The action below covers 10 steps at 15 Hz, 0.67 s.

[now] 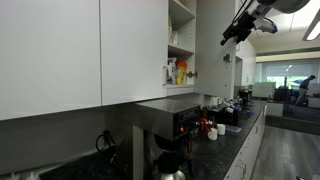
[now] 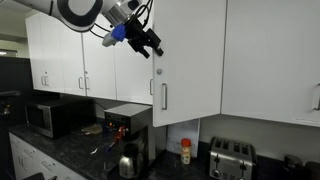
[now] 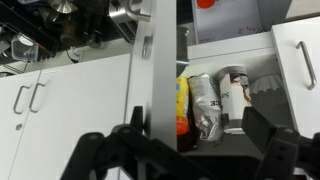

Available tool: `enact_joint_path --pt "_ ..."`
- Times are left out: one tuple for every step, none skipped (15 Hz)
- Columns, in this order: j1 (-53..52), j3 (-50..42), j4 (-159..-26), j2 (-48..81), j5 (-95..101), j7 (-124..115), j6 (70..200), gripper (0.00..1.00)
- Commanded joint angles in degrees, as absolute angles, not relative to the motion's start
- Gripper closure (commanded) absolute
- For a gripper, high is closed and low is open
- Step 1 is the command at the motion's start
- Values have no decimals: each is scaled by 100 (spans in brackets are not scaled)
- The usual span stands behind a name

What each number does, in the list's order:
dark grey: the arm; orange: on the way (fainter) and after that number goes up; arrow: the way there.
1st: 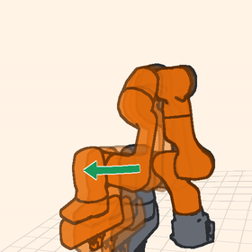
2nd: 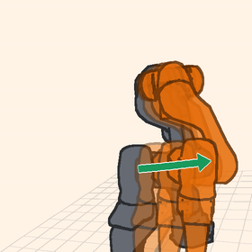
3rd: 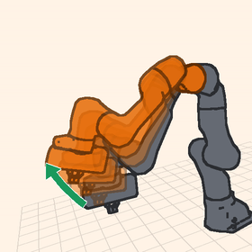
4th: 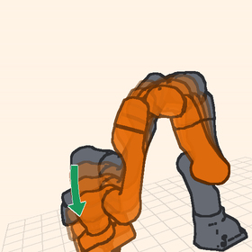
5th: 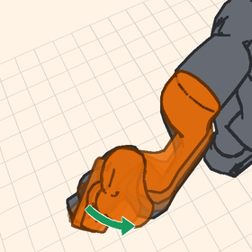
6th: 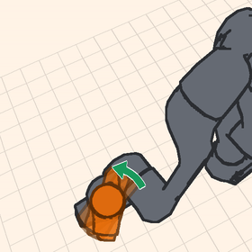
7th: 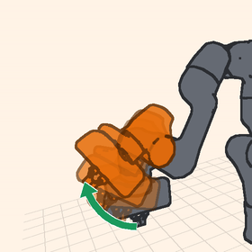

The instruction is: Close the top right cabinet door

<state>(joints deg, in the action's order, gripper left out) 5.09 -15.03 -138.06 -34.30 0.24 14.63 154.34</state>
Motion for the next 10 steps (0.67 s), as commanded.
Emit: enact_joint_path --pt "351 -1472 -13917 -3560 -38 1523 15310 0" --pt "303 -1467 -13916 -3558 -56 1522 15318 0" --pt "251 -1464 -13920 -3560 -73 1528 15320 0" --pt "195 -1465 -13921 -3558 -92 1534 15321 0" --pt "138 -1458 -13924 -3552 -105 1540 15320 0" --pt "74 -1464 -13923 -3542 -126 1554 15315 0" --pt "-10 -1478 -13933 -3527 -162 1576 15356 0" --pt "-62 -1471 -13937 -3515 -175 1579 15358 0" --pt "-121 -1464 -13944 -3500 -185 1586 15358 0" --pt "-180 -1466 -13951 -3494 -198 1594 15353 0"
